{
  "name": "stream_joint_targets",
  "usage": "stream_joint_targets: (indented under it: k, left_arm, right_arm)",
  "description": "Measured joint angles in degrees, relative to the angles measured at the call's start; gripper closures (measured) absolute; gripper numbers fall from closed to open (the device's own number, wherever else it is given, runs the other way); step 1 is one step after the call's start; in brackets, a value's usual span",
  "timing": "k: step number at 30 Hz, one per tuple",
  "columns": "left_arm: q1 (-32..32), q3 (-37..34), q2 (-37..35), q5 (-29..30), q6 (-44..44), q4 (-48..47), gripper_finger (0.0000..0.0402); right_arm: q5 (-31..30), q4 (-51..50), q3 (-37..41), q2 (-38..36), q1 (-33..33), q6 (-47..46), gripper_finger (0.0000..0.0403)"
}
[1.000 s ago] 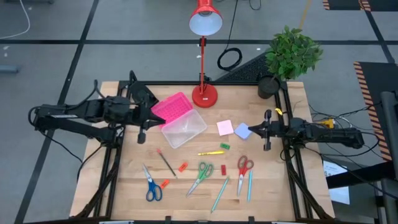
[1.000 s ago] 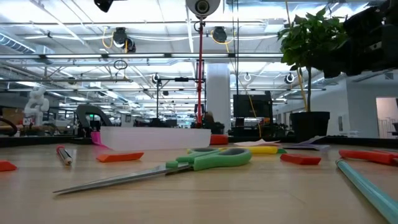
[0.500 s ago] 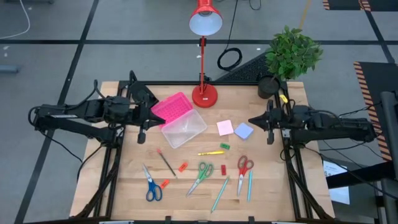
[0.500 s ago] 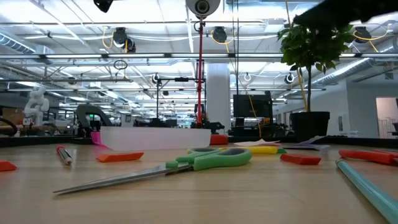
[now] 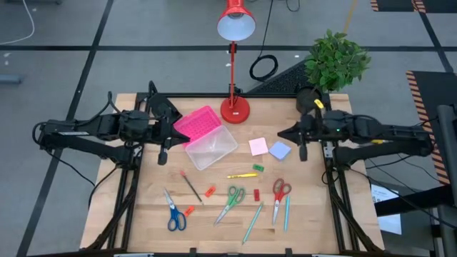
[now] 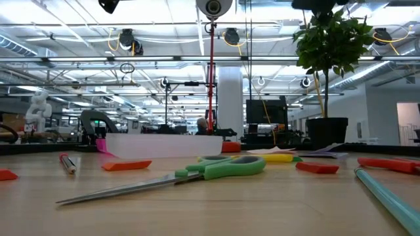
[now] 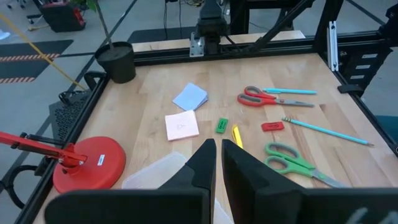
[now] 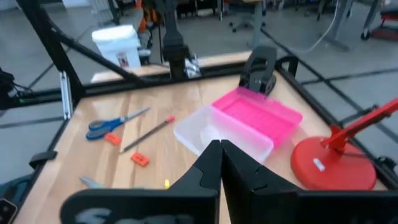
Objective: Pack school essentials
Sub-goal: Put the dark blue pencil into the pink supply box
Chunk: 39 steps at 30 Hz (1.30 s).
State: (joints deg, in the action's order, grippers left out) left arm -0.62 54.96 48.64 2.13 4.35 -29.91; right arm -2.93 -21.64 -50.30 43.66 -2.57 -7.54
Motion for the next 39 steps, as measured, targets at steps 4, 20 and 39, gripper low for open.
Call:
stream_joint_targets:
  k: [4, 20, 39]
  left_arm:
    - [0.0, 0.0, 0.1, 0.1, -0.7, -1.1, 0.0371]
    - [-0.9, -0.8, 0.2, 4.5, -6.0, -5.1, 0.0371]
    - [-17.6, -15.9, 2.4, 7.0, -27.4, -2.5, 0.0368]
  right_arm:
    - [0.0, -0.1, 0.4, 2.3, 0.0, -0.4, 0.0403]
    - [0.0, 2.0, 4.6, 5.1, 0.0, -0.5, 0.0403]
    - [-0.2, 3.4, 4.8, 5.2, 0.0, -0.4, 0.0403]
